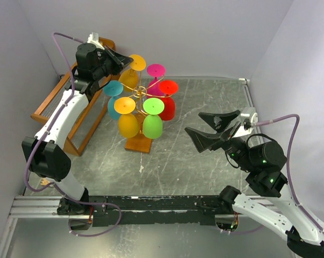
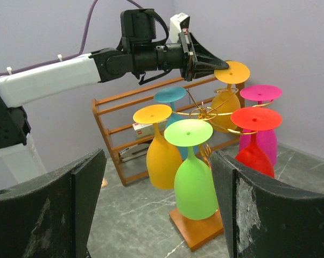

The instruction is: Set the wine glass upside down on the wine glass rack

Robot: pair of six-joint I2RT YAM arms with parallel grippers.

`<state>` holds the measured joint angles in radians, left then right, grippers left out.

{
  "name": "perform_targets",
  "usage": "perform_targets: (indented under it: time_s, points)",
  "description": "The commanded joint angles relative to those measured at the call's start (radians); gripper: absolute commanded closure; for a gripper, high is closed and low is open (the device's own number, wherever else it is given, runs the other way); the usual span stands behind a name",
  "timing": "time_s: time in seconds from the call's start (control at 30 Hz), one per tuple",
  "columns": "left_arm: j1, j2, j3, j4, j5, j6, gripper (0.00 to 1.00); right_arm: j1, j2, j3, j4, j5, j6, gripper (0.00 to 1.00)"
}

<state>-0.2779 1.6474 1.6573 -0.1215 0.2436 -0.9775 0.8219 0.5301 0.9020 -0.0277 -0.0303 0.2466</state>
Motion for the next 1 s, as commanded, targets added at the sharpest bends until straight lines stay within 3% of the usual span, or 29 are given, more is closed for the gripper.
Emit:
perform_targets:
  time_s: [0.0,0.37,0.63,0.97]
  points:
    - [0.018,-0.045,0.014,0.012,-0.029,0.042,0.93,0.003,0.000,0.000,0.021,0.000,-0.007,0.21]
    - [0.025,-0.061,0.015,-0.078,-0.074,0.111,0.83,0.002,-0.001,-0.001,0.023,-0.002,0.000,0.21]
    - [0.054,-0.030,0.041,-0.153,-0.035,0.136,0.82,0.002,-0.006,-0.002,0.023,0.002,0.002,0.21]
    - [0.062,-0.023,0.058,-0.190,-0.049,0.181,0.67,0.003,0.000,0.000,0.028,-0.002,0.003,0.21]
